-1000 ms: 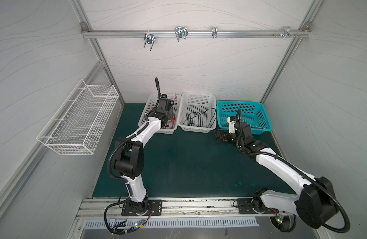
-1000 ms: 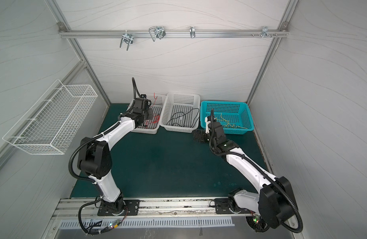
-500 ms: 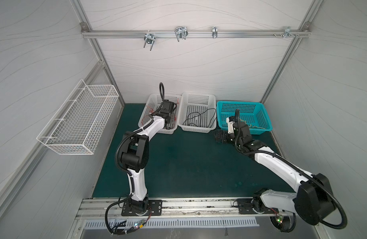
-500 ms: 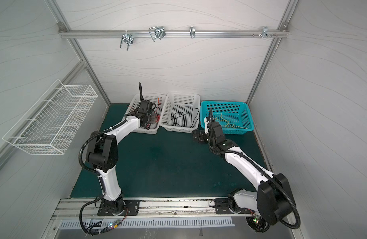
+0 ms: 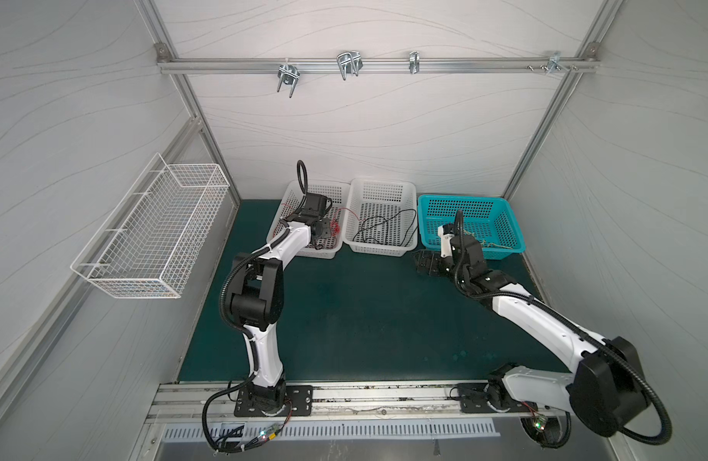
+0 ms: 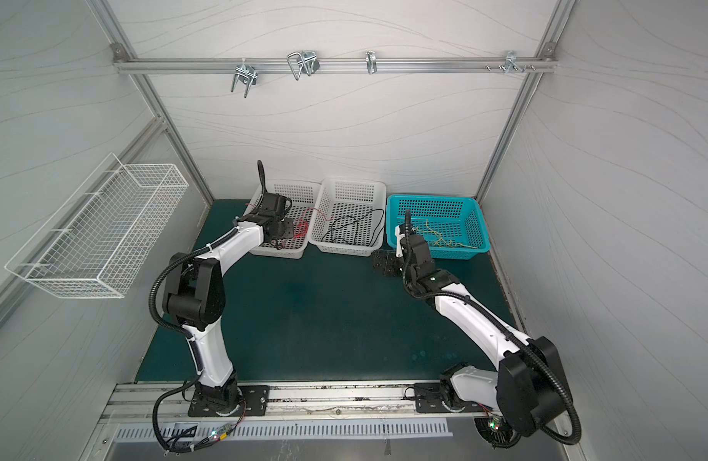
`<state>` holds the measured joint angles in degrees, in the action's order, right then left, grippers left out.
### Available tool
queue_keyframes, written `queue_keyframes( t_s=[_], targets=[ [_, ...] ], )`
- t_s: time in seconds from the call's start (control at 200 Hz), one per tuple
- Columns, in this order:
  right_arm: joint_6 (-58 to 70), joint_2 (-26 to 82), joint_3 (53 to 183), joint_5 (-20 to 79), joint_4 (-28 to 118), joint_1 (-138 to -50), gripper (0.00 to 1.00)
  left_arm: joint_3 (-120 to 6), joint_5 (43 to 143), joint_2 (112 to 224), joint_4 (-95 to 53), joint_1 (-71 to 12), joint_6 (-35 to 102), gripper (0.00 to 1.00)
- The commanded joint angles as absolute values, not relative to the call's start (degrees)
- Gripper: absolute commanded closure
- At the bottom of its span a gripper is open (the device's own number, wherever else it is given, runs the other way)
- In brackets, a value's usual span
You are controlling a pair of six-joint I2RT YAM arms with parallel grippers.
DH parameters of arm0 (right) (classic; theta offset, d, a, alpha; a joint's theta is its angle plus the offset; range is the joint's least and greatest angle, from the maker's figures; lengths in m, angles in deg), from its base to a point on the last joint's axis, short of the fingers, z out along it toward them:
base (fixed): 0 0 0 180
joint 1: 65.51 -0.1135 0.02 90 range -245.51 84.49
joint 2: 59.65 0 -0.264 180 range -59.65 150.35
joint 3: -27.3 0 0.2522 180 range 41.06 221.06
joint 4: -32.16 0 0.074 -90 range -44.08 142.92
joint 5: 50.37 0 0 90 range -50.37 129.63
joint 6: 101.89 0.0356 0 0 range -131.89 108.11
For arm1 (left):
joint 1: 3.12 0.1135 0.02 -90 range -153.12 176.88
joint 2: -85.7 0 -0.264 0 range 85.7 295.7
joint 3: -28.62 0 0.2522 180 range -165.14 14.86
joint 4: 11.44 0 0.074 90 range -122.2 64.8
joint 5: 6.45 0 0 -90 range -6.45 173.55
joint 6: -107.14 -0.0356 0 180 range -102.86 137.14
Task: Untangle the cables
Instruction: 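Lower the red wire into the farthest white basket with the left gripper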
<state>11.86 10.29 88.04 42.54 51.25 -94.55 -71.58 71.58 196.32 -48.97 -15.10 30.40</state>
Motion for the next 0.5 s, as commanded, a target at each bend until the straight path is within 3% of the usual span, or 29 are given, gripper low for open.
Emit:
queue_keyframes(
  t_s=[0.0,0.28,0.495],
  targets=[
    [11.03,9.0,88.12,43.68,52.34,-94.77,0.01,-73.78,75.09,194.56,-48.98,-14.98,30.7,0.5],
    [10.0,8.91,88.69,46.21,53.31,-94.54,0.01,-60.23,88.82,182.58,-36.98,-15.09,27.15,0.45],
    [9.51,9.28,88.97,47.32,54.0,-94.42,0.01,-50.96,92.63,173.76,-31.92,-15.76,25.09,0.44]
  ],
)
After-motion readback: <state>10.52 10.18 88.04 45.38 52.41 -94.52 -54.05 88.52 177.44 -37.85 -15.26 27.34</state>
